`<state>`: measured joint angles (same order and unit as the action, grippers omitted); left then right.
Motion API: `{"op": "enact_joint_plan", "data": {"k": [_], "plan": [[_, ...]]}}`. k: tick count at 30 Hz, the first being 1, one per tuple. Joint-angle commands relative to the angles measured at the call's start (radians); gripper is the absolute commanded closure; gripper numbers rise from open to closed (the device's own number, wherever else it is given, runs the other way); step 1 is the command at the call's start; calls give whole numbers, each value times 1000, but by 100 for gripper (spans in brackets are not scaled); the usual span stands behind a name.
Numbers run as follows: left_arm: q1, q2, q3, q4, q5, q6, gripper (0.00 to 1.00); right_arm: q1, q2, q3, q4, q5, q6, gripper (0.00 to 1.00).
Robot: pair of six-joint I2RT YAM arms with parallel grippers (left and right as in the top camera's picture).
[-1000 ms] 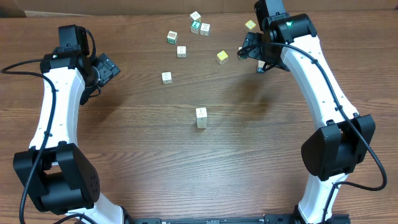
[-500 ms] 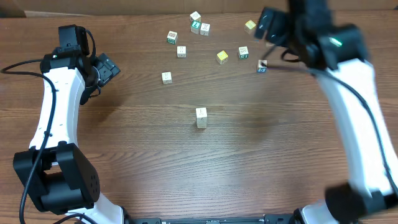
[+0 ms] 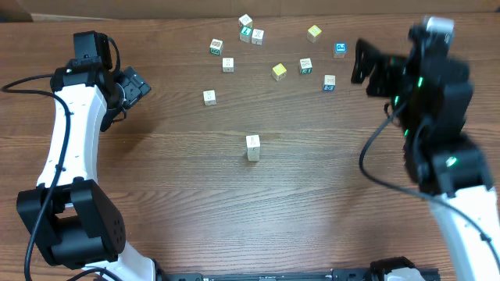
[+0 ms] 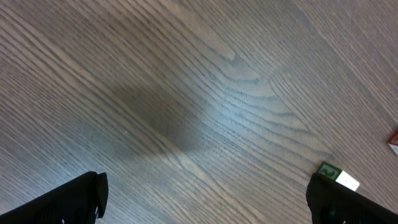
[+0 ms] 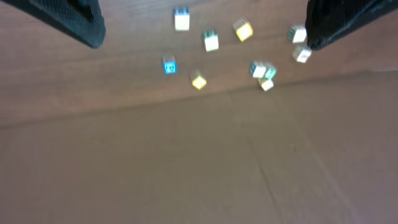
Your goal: Form a tower
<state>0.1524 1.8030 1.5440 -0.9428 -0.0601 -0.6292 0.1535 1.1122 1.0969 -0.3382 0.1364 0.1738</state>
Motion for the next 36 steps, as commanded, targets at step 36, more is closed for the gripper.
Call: {"op": "enact_joint_plan", "data": {"k": [36], "plan": [[-3, 7, 20, 2, 2, 2, 1, -39, -1043, -1089, 253, -119, -53, 0]]}}
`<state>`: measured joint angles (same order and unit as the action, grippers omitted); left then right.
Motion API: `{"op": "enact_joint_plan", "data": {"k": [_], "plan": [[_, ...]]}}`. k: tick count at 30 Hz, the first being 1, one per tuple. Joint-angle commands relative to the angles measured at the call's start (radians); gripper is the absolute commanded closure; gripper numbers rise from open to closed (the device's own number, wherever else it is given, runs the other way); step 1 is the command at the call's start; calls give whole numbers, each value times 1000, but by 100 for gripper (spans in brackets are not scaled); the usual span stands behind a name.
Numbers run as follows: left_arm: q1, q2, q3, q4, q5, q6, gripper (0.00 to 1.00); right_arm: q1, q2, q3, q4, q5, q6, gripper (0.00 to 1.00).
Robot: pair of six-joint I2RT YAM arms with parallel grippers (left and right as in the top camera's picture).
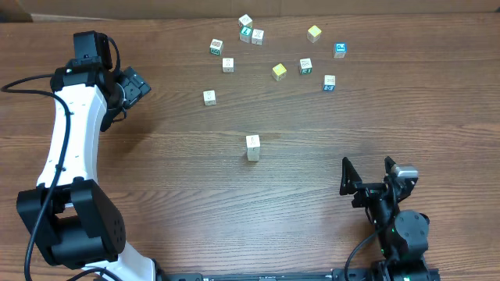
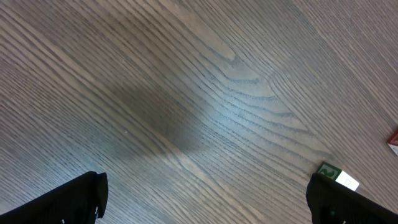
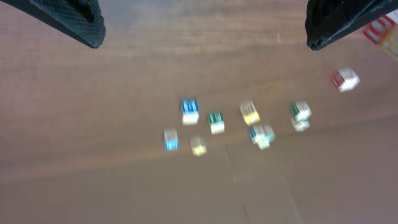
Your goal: Form a tower
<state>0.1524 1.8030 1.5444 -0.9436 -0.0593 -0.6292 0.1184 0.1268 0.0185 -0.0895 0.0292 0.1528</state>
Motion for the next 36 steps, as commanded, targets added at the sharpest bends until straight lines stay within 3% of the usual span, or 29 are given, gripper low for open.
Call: {"op": "enact_joint_plan", "data": {"k": [1, 36], "plan": [[-3, 7, 20, 2, 1, 2, 0, -4, -79, -10, 5, -12, -43, 0], [-3, 5, 19, 3, 0, 2, 0, -4, -125, -10, 7, -13, -50, 0]]}}
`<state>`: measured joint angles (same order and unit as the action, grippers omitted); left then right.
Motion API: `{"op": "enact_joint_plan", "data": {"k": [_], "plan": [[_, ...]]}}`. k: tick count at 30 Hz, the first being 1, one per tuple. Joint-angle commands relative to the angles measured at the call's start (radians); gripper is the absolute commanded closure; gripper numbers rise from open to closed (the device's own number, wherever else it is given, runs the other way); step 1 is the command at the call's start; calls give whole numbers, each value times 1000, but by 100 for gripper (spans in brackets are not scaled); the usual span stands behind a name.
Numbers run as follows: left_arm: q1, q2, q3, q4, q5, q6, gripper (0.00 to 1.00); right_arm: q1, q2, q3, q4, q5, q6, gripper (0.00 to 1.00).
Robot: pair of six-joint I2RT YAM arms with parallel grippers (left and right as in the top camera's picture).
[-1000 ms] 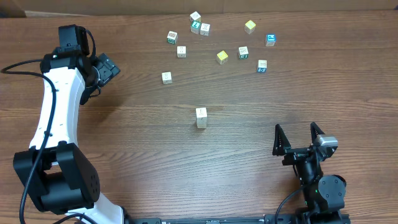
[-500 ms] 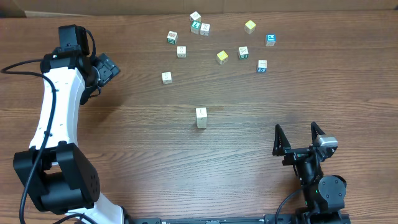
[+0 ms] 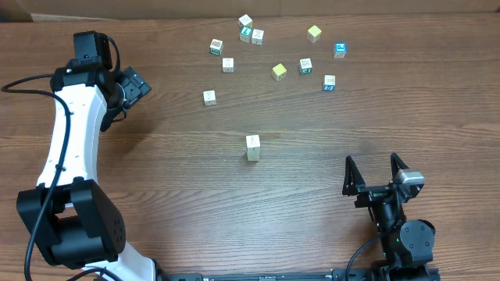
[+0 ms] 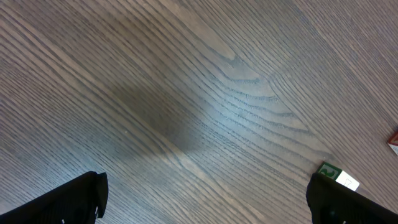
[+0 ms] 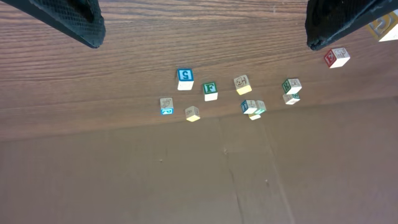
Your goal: Form a tower
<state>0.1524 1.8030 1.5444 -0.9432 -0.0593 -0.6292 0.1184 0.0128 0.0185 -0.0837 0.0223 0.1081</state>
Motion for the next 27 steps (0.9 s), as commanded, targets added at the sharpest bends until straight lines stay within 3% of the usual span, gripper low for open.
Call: {"op": "enact_joint_plan", "data": {"k": [1, 6, 13, 18, 27], "plan": [[-3, -2, 19, 2, 0, 2, 0, -4, -11, -10, 1, -6, -5, 0], [-25, -103, 19, -4, -2, 11, 0, -4, -11, -10, 1, -6, -5, 0], [-35, -274, -80, 47, -8, 126, 0, -4, -11, -10, 1, -6, -5, 0], [-35, -398, -346, 358, 44, 286, 0, -4, -11, -10, 1, -6, -5, 0], [-35, -519, -763, 928, 203, 293, 1, -4, -10, -10, 1, -6, -5, 0]]}}
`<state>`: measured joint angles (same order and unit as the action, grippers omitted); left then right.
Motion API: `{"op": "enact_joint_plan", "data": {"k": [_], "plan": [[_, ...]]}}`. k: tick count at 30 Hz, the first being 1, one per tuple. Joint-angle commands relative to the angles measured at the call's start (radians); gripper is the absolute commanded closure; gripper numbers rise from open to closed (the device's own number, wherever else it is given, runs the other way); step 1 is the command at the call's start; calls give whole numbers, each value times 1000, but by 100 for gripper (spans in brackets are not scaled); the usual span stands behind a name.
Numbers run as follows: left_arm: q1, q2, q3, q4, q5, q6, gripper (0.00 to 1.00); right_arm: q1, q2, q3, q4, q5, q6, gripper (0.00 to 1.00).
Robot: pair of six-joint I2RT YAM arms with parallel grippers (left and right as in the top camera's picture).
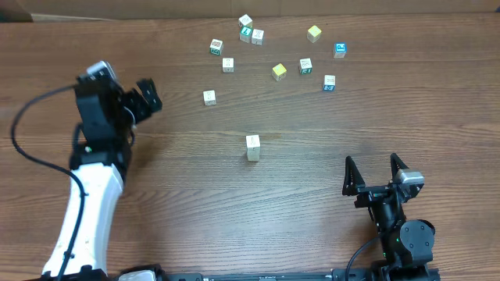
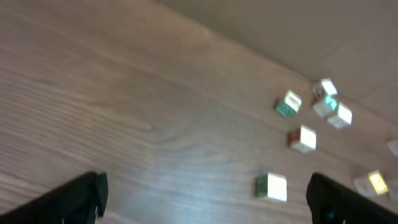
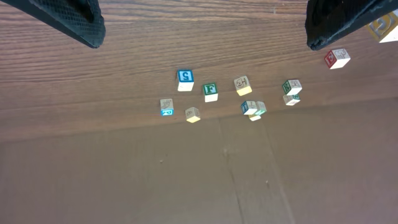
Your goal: Form a tower
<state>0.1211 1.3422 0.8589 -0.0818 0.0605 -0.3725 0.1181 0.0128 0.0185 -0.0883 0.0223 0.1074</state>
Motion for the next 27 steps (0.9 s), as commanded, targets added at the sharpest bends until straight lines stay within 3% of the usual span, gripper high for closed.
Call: {"op": "enact_joint_plan", "data": {"k": [1, 16, 27], "plan": [[-4, -68, -117, 105, 98, 36, 0, -3, -11, -10, 6, -6, -4, 0], [-4, -264, -582, 349, 112, 10, 0, -3, -11, -10, 6, -6, -4, 0], [-4, -517, -793, 352, 86, 10, 1, -3, -11, -10, 6, -6, -4, 0]]}}
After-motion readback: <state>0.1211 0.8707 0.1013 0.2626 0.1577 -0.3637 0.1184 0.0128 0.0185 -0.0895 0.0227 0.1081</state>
